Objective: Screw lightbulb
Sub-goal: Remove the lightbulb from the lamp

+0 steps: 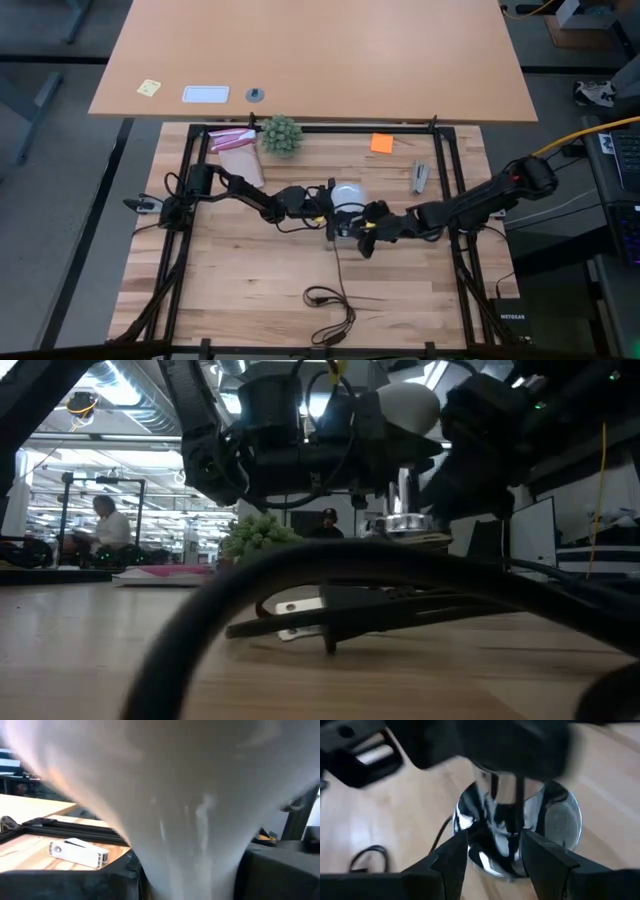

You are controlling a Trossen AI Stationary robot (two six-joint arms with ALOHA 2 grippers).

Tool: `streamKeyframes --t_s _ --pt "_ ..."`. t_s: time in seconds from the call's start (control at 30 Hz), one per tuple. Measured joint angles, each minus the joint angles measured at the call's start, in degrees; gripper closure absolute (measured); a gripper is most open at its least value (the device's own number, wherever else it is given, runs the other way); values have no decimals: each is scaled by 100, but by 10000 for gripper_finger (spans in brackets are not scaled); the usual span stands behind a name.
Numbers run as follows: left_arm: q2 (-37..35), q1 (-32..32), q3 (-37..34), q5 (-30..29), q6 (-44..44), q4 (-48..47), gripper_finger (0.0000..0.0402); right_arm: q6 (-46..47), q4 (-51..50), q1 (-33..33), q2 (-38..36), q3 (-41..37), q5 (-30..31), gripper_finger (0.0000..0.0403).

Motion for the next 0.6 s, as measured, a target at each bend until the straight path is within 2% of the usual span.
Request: streamKeyframes --t_s 0.1,0.2,0.6 --pt "0 -8 2 -36 0 -83 260 -75 455 0 277 0 -144 215" --pt "0 -13 2 -38 -17 -123 263 -101 398 0 368 0 -44 215" --pt "-4 -4 4 -125 204 -1375 262 -220 -413 -5 355 -9 1668 215"
